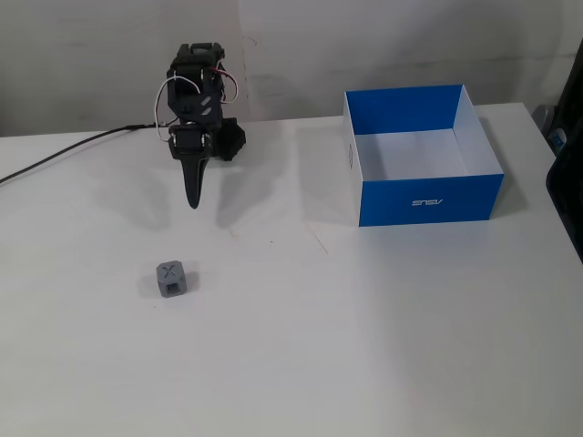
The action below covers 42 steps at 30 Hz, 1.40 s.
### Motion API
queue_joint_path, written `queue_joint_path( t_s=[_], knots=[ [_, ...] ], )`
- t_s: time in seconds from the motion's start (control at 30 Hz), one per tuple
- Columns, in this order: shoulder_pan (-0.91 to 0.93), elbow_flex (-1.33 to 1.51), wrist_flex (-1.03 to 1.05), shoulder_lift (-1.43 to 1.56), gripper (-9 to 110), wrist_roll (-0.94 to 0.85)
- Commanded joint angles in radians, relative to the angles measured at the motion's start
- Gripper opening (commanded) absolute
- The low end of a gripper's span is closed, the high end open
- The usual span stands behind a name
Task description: Grasp the gray block and put it in the box.
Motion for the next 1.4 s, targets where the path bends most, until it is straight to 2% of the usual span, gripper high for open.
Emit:
queue_joint_path(
  t_s=[0.0, 0.17, 0.43, 0.9, 1.37],
  knots=[
    [0.017, -0.072, 0.051, 0.008, 2, -0.005],
    [0.031, -0.215, 0.098, -0.078, 2, 0.008],
    [-0.017, -0.523, 0.04, -0.586, 1, 0.021],
    [-0.091, -0.905, 0.049, -1.181, 2, 0.04],
    [-0.126, -1.204, 0.064, -1.532, 18, 0.023]
  ],
)
